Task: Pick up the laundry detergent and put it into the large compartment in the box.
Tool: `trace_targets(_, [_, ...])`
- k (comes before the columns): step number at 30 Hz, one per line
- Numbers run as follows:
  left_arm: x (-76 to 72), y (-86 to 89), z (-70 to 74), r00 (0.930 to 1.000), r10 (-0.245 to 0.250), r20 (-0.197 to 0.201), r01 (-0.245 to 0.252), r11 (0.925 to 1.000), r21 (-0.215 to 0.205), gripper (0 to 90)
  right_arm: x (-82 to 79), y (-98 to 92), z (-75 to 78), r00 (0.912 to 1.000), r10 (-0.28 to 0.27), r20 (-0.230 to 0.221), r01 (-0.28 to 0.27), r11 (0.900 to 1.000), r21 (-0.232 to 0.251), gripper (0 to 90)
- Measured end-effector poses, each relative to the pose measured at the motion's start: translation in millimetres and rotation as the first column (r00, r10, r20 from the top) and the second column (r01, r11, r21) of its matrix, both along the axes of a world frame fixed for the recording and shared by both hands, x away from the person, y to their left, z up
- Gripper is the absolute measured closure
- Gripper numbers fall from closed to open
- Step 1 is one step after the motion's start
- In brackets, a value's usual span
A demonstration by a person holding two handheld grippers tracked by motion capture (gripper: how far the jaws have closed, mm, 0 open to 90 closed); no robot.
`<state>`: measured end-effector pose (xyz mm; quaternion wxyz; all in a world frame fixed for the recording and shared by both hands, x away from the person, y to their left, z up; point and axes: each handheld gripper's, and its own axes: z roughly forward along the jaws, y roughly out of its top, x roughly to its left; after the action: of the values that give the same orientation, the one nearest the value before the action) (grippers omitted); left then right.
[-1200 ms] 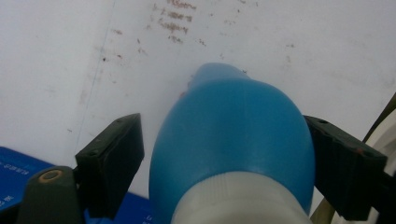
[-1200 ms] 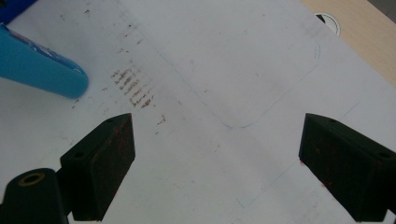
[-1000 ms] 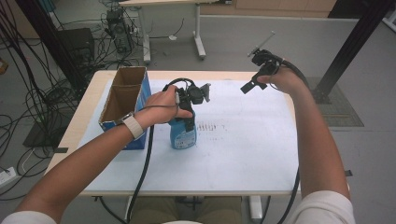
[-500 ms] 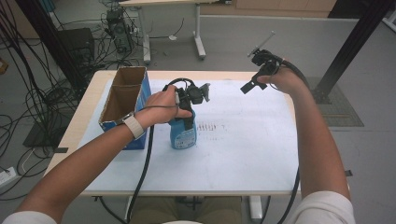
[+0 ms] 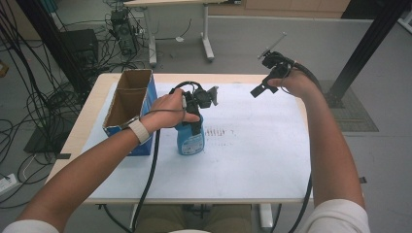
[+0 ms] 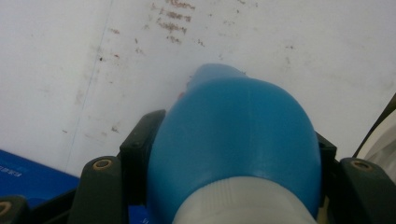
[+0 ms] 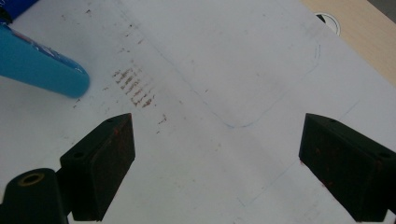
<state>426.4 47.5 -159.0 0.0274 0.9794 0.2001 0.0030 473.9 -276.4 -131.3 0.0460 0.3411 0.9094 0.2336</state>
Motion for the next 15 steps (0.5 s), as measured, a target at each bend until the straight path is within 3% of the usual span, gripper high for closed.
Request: trace_targets(15, [0.3, -0.7, 0.1, 1.0, -0.001, -0.001, 0.001, 1.0, 0.003, 38.2, -0.1, 0.0, 0.0, 1.0, 0.0, 0.002, 0.0, 1.0, -0.001, 10.6])
